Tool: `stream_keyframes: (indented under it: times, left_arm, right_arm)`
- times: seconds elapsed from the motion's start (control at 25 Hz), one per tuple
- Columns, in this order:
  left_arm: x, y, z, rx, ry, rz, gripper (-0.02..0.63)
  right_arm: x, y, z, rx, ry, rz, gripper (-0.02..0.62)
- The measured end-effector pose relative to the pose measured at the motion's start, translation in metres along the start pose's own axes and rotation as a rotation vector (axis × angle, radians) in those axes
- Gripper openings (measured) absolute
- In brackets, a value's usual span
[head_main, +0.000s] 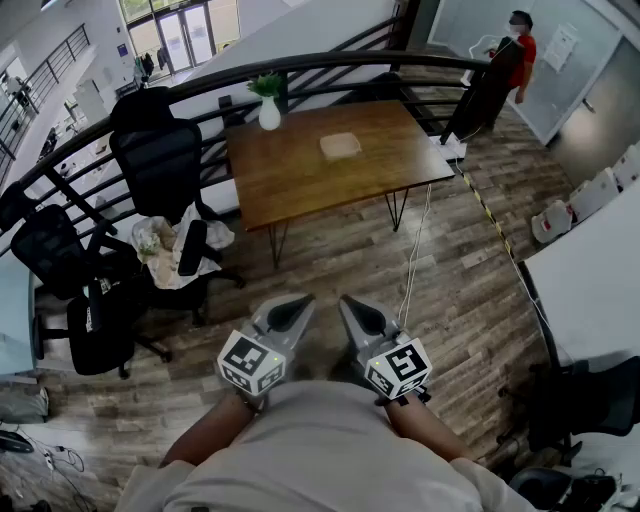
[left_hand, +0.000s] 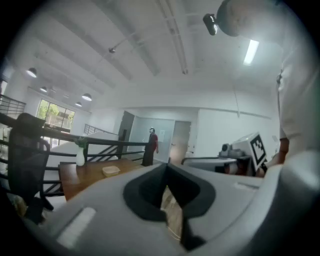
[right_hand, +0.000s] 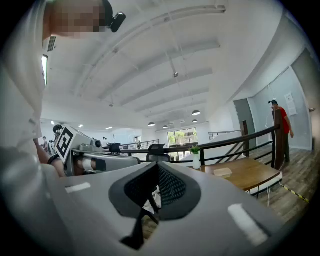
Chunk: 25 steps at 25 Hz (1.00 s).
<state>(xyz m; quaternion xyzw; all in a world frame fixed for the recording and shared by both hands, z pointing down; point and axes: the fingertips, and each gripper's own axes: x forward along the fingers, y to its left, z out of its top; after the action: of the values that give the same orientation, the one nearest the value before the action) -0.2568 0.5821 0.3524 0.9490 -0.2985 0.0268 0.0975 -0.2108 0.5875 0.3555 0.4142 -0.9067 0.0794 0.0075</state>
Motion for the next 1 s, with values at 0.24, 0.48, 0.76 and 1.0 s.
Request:
stream_keyframes:
  times: [0.24, 0.48, 0.76, 1.0]
  left_arm:
    - [0.013, 0.012, -0.004, -0.006, 0.009, -0.002, 0.003]
    - [0.042, 0.023, -0.002, -0.009, 0.026, -0.006, 0.003]
    - [0.107, 0.029, 0.002, 0.0, 0.029, -0.024, 0.003]
    - [0.197, 0.031, 0.006, 0.001, 0.02, -0.042, 0.003]
  right_arm:
    - [0.012, -0.014, -0.002, -0.004, 0.003, 0.003, 0.006]
    - [0.021, -0.04, -0.001, 0.008, 0.013, 0.007, 0.006]
    - [0.019, -0.108, 0.006, 0.022, -0.006, -0.019, 0.008]
    - [0.009, -0.191, 0.014, 0.007, -0.029, -0.016, 0.008]
